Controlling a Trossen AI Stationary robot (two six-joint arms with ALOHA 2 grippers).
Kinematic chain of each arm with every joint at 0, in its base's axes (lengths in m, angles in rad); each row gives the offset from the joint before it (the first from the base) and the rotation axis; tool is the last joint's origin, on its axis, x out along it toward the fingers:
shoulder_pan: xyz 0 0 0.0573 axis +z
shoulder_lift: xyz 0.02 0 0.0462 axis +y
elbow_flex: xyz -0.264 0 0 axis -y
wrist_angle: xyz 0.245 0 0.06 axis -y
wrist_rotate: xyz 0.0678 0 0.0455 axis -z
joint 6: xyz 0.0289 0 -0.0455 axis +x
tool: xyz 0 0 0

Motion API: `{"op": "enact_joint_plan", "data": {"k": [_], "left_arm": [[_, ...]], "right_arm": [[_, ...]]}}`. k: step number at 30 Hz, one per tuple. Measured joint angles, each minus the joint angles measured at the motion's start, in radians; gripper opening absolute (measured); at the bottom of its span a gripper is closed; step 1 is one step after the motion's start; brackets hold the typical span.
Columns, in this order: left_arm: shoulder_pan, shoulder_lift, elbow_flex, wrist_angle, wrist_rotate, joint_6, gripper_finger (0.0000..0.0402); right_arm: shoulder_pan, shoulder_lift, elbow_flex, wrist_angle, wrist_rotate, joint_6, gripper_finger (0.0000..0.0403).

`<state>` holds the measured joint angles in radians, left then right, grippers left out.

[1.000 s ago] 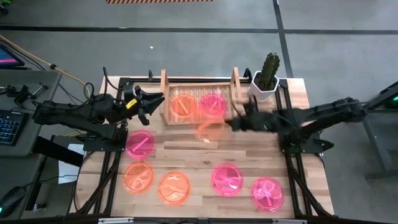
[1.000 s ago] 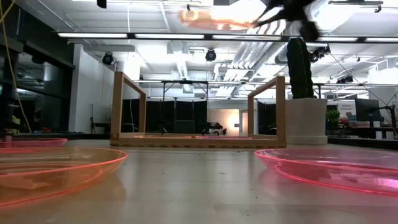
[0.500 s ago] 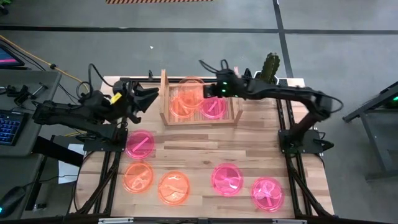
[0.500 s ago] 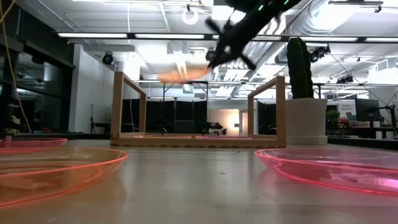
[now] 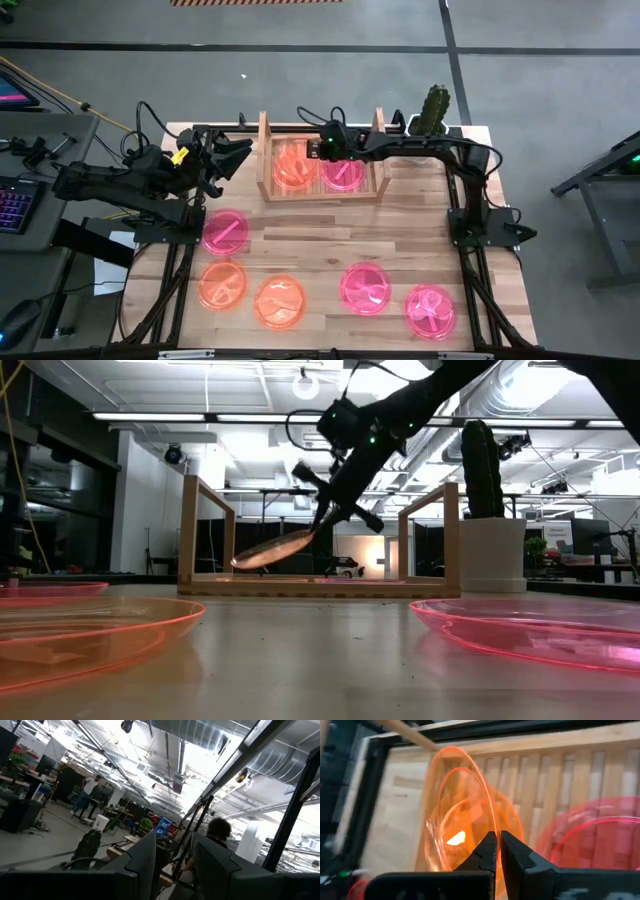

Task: Place and stack plates onto a shelf
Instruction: Stack the top right orange plate on top of the orange plate

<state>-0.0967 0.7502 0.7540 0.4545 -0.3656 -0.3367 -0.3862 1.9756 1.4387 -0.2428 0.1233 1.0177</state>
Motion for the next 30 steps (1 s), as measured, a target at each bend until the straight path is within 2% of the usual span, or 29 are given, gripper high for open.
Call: {"op": "enact_joint_plan", "data": {"k": [21, 24, 30], "left_arm": [[0.000, 0.000, 0.000, -0.001, -0.005, 0.000, 0.0115], [0.000, 0.000, 0.000, -0.001, -0.005, -0.002, 0.0115], [0.000, 0.000, 0.000, -0.001, -0.005, -0.002, 0.0115]], "right_arm": [[0.049, 0.055, 0.001, 0.036, 0.016, 0.031, 0.0005], [0.047, 0.062, 0.001, 0.037, -0.015, 0.020, 0.0030], [0.049, 0.066, 0.000, 0.068, -0.049, 0.004, 0.0126]]}}
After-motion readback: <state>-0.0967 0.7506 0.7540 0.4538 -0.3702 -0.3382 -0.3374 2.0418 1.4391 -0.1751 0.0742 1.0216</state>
